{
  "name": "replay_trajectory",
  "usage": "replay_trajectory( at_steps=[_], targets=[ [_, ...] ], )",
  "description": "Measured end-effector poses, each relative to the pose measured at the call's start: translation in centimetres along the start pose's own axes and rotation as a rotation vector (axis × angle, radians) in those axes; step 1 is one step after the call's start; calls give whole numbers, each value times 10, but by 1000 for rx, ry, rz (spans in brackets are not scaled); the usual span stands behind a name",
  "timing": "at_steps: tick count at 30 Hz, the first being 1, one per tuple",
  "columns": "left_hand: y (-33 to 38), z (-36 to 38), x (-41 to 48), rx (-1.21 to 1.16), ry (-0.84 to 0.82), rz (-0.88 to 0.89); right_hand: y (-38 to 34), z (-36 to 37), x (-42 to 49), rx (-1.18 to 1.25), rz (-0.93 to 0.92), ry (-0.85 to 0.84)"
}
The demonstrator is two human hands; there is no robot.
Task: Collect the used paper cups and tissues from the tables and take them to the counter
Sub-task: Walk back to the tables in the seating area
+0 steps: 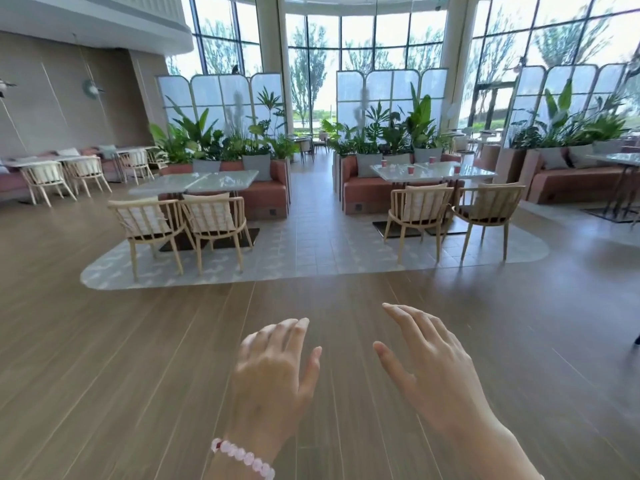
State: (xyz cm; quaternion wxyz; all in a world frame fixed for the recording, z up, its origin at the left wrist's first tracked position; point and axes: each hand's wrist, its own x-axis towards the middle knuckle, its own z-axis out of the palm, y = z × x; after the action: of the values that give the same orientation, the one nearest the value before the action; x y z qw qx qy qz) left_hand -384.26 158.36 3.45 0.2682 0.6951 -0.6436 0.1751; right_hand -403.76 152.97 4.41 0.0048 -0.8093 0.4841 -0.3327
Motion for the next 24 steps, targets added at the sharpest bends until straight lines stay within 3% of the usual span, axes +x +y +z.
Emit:
replay_trajectory(
  at_steps=[24],
  targets=[
    [-189,306,446,-3,-30,6,121,286,471,-41,34,-21]
  ],
)
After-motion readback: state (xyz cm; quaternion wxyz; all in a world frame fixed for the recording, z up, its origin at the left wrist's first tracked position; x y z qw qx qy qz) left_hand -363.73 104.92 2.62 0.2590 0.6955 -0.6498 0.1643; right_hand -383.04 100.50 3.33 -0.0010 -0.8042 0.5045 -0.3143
